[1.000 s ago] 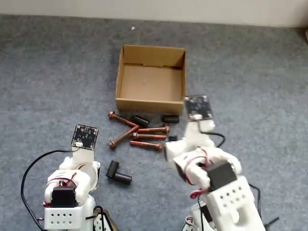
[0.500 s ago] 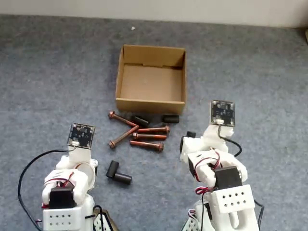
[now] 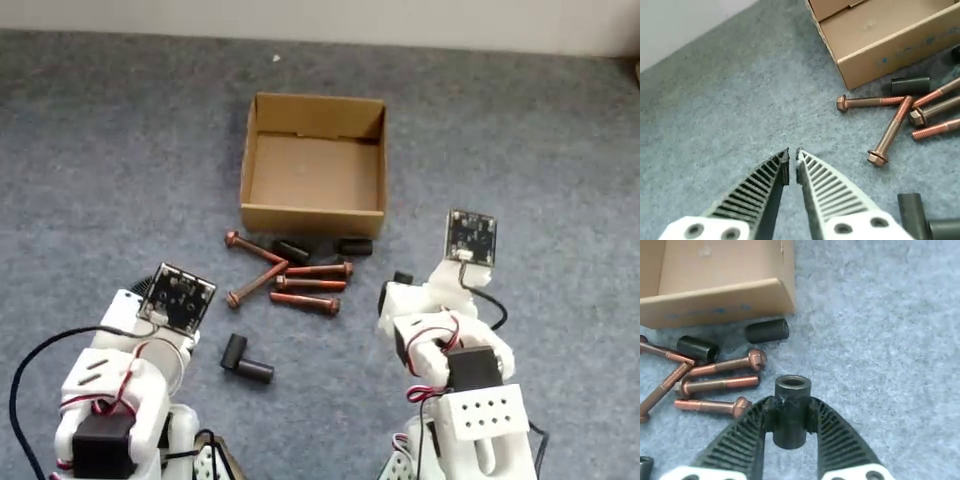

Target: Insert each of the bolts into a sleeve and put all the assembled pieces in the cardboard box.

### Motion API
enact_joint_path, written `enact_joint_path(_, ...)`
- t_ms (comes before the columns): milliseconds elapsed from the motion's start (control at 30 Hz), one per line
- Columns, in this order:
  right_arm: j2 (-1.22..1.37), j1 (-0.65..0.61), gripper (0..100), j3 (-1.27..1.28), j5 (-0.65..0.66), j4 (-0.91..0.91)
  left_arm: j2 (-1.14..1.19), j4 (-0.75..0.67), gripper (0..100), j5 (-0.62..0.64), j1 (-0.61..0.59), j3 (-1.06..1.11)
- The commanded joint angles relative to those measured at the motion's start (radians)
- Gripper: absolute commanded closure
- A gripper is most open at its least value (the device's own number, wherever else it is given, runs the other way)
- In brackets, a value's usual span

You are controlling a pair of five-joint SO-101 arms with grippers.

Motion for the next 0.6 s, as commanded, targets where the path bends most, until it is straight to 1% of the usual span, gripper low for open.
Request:
enact_joint_path(0,-0.018,0.030,99.4,0.016,-0.006,-0.064,0.209,0.008,93,-0.009,0.016,-0.151)
enact_joint_path(100,-0.018,0.051,99.4,0.022,-0.006,-0.073,0.407,0.008,90,-0.012,0.025,-0.263)
enact_joint_path(200,-0.018,0.054,99.4,0.022,-0.006,-0.073,0.570,0.008,85,-0.012,0.094,-0.348)
enact_joint_path(300,-0.018,0.062,99.4,0.022,-0.006,-0.073,0.705,-0.002,81,-0.014,0.203,-0.394)
enact_joint_path(400,-0.018,0.114,99.4,0.016,-0.006,-0.073,0.831,-0.005,80,-0.017,0.328,-0.427)
enact_joint_path(500,-0.018,0.179,99.4,0.015,-0.006,-0.073,0.967,-0.057,80,-0.061,0.432,-0.455)
enact_joint_path(567,-0.018,0.216,99.4,0.015,-0.006,-0.073,1.072,-0.117,80,-0.064,0.470,-0.470)
